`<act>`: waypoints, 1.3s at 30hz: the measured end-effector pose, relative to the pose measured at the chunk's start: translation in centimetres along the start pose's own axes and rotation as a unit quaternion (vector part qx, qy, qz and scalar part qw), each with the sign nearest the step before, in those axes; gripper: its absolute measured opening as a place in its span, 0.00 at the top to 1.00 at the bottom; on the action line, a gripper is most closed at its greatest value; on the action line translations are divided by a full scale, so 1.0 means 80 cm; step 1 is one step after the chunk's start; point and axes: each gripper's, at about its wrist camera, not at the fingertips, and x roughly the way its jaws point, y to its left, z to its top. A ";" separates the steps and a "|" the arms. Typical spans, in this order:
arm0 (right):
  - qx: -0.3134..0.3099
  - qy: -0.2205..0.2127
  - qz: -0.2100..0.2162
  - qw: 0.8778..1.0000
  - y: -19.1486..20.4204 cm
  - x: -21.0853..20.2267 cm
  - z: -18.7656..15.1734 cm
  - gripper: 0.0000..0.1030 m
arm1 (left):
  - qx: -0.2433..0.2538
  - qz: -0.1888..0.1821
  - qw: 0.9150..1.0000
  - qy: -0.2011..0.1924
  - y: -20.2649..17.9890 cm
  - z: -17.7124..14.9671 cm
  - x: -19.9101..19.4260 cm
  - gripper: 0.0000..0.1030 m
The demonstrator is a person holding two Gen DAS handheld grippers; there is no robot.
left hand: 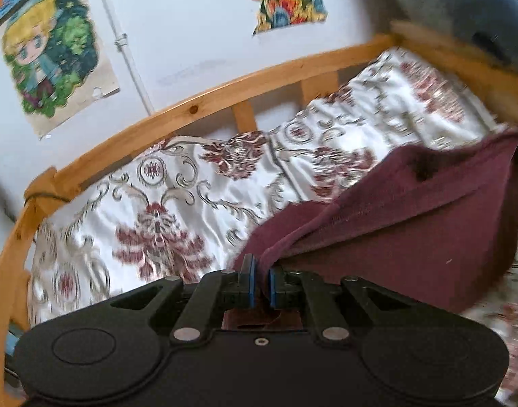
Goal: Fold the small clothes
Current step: 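Fold the lifted hem over toward the collar with both tools, then release, then press and smooth the folded shirt edge with the left tool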
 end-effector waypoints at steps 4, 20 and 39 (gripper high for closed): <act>0.009 0.019 0.000 1.000 0.010 0.087 -0.007 0.90 | -0.004 0.006 0.999 0.035 0.004 0.022 0.092 0.92; 0.021 0.107 0.083 0.991 0.047 0.249 -0.067 0.86 | -0.073 -0.010 0.989 0.127 0.002 -0.006 0.270 0.86; 0.241 0.140 0.104 0.955 -0.030 0.164 -0.106 0.00 | -0.222 -0.003 0.973 0.068 0.042 -0.072 0.192 0.11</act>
